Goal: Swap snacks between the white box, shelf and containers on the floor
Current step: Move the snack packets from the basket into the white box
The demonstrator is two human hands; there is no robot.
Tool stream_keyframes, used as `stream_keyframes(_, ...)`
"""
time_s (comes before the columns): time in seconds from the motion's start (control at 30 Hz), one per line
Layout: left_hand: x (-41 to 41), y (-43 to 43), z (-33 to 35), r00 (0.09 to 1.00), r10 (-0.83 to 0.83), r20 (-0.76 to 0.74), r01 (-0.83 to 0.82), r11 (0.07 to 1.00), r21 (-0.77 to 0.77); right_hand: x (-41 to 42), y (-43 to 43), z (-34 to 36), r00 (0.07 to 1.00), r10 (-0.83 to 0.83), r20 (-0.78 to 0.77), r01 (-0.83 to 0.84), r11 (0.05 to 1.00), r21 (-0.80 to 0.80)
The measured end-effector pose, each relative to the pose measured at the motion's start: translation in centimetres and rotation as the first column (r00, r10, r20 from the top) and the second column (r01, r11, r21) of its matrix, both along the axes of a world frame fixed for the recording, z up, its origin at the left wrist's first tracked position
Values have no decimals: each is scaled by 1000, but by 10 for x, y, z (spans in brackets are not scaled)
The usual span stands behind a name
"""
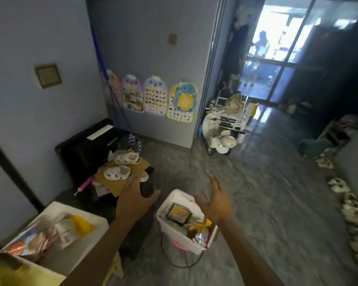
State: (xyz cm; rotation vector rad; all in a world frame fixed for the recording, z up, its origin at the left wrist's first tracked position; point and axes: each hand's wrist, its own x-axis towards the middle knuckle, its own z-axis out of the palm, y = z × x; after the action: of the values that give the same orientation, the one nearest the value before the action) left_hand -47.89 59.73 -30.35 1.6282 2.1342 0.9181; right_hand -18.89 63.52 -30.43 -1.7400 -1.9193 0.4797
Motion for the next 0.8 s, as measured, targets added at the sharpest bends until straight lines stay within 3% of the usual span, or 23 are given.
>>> stream_keyframes(0.2, 75, 12, -21, 995, -100, 0, 100, 993, -70, 75, -11, -23, 999, -52, 12, 53, 993, -106)
stream_keyframes(0.43, 116, 28, -77, 989, -148, -2, 146, 975, -167, 103, 4, -84, 997, -40, 63, 54, 970, -238)
stream_keyframes(0.63, 107, 77, -160, 972, -229, 59, 236, 920, -312, 94, 51, -147, 997, -15, 69, 39, 932, -361)
stream_keyframes(0.8, 93, 127, -250, 934, -330, 140, 358, 839, -410, 79, 100, -237, 993, 13, 114, 40, 894, -447)
